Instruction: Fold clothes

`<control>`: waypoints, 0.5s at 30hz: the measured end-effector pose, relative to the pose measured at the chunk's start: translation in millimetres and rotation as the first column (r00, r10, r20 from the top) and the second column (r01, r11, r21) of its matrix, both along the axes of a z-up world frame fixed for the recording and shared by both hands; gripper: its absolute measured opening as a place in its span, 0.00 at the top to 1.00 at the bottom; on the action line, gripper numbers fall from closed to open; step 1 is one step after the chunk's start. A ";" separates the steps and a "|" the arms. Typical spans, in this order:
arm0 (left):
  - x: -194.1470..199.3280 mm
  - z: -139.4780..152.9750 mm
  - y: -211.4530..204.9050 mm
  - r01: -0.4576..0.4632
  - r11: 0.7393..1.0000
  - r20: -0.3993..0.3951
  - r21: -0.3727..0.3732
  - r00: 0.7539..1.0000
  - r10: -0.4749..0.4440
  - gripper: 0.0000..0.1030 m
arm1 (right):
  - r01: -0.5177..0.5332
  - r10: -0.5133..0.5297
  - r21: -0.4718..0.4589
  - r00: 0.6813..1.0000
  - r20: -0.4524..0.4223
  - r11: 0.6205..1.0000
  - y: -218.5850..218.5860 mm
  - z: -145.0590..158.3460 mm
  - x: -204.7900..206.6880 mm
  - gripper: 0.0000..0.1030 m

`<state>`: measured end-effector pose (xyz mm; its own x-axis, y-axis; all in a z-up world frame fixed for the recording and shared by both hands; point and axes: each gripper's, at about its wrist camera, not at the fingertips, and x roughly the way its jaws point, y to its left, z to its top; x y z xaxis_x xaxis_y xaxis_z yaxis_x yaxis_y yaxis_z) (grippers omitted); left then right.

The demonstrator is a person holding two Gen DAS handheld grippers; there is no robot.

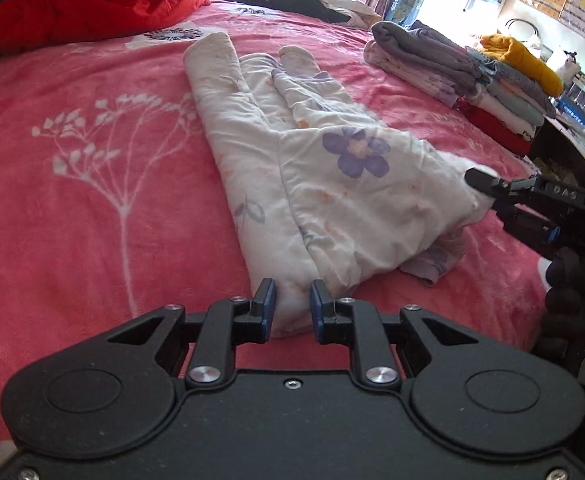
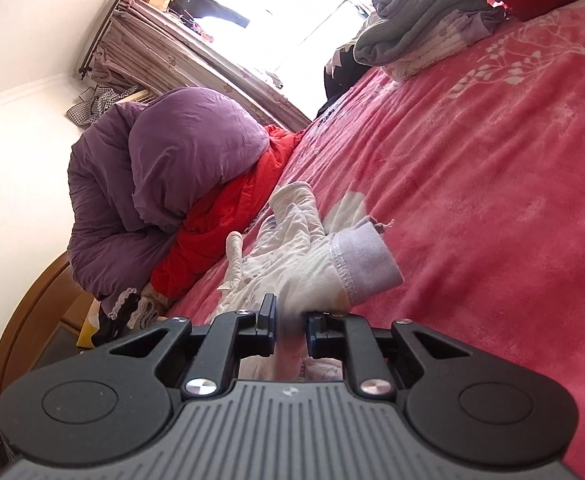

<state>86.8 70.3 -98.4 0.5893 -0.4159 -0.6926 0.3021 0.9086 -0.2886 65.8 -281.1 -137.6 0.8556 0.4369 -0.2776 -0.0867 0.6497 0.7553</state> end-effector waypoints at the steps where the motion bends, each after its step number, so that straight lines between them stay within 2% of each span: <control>1: -1.0 3.0 4.0 -0.012 0.999 -0.001 -0.030 1.000 0.012 0.84 | -0.004 0.004 -0.001 1.000 -0.005 1.000 0.9 -1.0 0.8 0.83; 5: -0.1 1.5 22.9 -0.090 0.989 -0.042 -0.119 0.995 0.085 0.84 | 0.003 -0.002 0.006 1.000 -0.025 1.000 -0.2 -5.2 1.2 0.83; 8: 0.7 -0.1 35.6 -0.145 0.973 -0.077 -0.177 0.988 0.133 0.84 | 0.005 -0.005 0.017 1.000 -0.007 1.000 -2.7 -2.4 1.2 0.83; 11: 3.1 -10.7 15.8 -0.126 0.986 -0.112 -0.105 0.987 0.114 0.84 | -0.007 0.007 0.015 1.000 0.021 1.000 -2.8 1.4 4.8 0.83; 15: 3.6 -19.3 12.0 -0.179 0.978 -0.159 -0.105 0.974 0.161 0.84 | -0.018 0.018 0.013 1.000 0.025 1.000 -1.0 0.2 10.4 0.83</control>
